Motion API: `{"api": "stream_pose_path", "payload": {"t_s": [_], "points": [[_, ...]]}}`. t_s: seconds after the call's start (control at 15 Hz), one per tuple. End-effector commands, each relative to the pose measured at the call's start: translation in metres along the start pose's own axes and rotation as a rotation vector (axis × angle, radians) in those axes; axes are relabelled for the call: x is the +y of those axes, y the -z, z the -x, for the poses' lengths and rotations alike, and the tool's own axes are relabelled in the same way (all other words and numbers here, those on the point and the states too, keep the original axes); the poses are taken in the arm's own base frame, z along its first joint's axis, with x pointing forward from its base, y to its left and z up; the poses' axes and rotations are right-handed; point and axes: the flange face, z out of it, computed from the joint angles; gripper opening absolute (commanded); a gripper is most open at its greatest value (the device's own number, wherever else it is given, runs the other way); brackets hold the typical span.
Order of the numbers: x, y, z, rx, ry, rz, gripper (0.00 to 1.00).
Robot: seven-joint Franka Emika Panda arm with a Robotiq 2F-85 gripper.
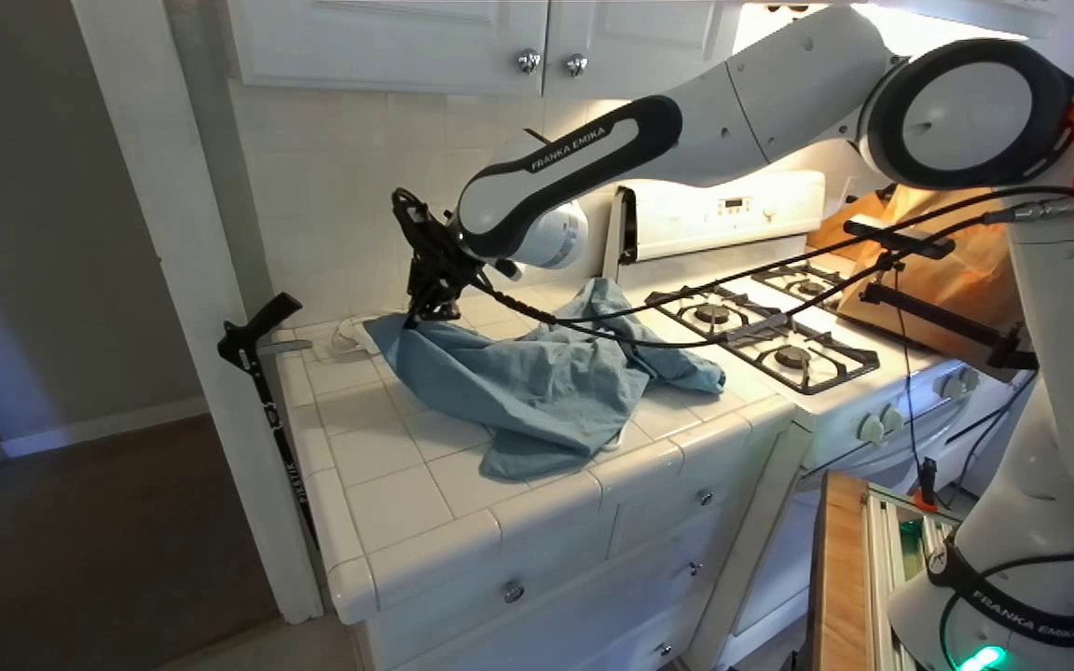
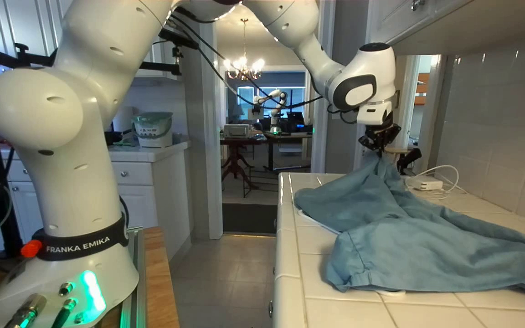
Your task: Unfold the blue cloth
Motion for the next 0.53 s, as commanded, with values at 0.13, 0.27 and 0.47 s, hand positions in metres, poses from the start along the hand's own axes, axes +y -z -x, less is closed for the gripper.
{"api": "stream_pose_path", "payload": {"t_s": [0.13,0.27,0.47], "points": [[-0.009,-0.007,0.032,-0.206,0.154,-0.087,0.01],[-0.005,-0.01,0.04,-0.265,0.21,-0.077,0.01],[0.001,-0.016,0.035,-0.314,0.248,-0.052,0.05]]}}
